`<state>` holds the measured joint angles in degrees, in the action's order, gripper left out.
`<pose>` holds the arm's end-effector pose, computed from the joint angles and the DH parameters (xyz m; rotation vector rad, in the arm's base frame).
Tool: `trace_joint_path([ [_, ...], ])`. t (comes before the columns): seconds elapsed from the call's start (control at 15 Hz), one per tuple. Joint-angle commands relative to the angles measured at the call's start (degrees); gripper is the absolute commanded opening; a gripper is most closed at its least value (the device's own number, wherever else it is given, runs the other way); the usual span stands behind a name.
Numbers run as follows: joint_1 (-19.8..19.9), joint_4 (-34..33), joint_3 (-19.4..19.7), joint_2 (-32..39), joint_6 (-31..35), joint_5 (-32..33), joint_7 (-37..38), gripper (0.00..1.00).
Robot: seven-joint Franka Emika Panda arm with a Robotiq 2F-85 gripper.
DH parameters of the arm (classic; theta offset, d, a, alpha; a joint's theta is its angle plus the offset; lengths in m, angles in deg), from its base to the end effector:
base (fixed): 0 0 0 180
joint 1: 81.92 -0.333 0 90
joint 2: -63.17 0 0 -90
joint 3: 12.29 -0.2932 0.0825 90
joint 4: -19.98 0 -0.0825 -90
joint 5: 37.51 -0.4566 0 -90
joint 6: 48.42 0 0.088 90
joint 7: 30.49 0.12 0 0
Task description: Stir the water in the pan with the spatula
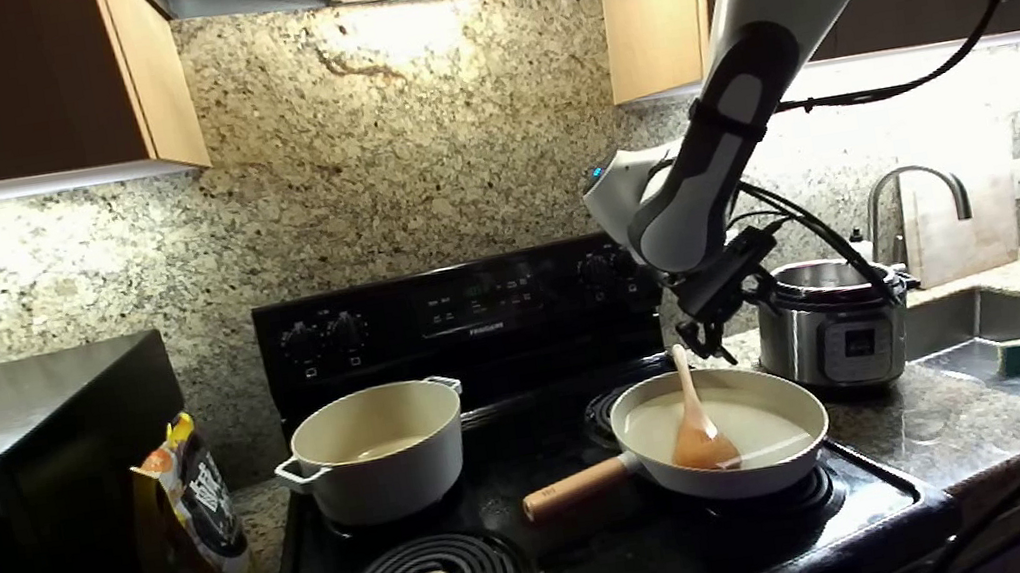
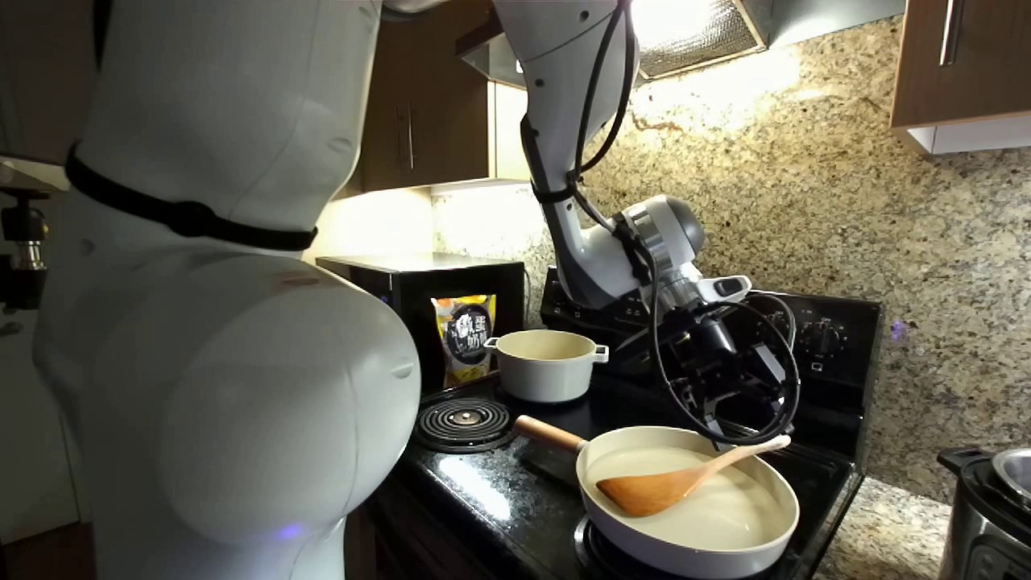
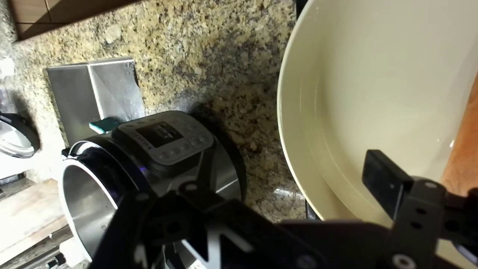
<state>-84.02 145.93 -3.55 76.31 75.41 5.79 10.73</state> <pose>0.5644 -0.1037 0.1816 2.4638 -0.3919 -0.0871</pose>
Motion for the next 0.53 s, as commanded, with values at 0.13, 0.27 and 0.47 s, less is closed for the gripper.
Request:
trace_joint_path([
  [0.13,0.4,2.3,-2.3,-3.9,-0.9,0.9,-3.2,1.00],
  [0.27,0.5,3.6,-3.0,-5.1,-0.7,0.9,-5.4,1.00],
  [0.47,0.7,5.6,-3.6,-7.0,-0.9,0.4,-9.8,1.00],
])
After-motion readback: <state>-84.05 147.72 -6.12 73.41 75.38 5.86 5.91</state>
